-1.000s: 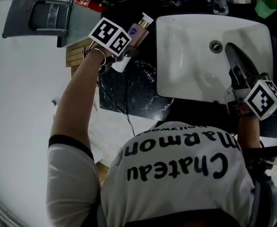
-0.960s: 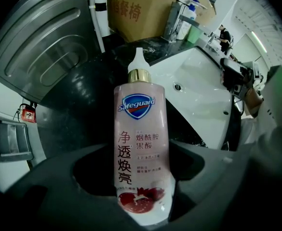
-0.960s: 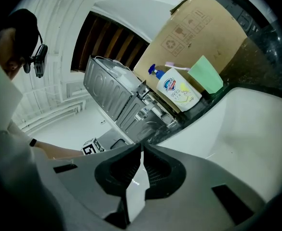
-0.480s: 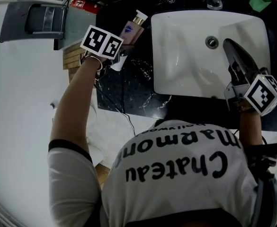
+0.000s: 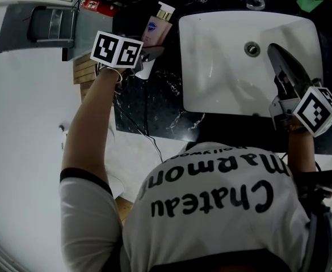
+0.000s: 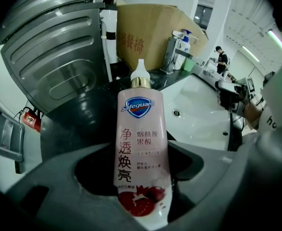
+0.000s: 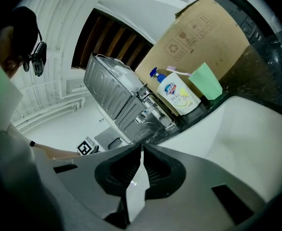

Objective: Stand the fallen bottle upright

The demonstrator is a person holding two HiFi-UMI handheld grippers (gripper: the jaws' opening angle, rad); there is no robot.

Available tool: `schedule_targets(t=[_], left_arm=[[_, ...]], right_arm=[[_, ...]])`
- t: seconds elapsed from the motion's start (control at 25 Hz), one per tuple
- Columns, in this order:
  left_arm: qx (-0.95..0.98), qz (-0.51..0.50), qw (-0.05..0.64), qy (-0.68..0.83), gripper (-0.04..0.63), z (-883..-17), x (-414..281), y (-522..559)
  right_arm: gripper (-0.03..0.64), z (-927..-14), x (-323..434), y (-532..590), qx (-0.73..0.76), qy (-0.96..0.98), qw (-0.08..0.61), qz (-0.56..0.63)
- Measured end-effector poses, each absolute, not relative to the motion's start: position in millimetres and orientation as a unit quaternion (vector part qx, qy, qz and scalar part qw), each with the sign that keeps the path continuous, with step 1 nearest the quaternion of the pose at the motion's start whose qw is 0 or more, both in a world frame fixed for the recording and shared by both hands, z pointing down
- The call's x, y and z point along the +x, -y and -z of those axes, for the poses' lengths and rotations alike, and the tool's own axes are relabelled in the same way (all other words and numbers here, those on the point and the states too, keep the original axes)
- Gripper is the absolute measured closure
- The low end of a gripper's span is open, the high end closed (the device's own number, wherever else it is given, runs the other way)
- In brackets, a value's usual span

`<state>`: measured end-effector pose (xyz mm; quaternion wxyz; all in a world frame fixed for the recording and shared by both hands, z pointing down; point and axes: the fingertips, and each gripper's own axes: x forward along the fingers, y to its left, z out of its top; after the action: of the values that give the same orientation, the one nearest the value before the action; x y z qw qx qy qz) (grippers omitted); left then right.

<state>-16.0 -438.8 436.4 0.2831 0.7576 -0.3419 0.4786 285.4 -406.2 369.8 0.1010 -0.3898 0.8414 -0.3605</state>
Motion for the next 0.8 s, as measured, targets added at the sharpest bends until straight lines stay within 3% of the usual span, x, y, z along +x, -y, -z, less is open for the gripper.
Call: schedule_targets(t=[0.8], left_arm=[[0.855, -0.201, 0.228, 0.420, 0.293, -377, -51, 436]], right_arm=[[0.592, -310, 242, 365, -0.444, -0.838, 0.095, 0.302]])
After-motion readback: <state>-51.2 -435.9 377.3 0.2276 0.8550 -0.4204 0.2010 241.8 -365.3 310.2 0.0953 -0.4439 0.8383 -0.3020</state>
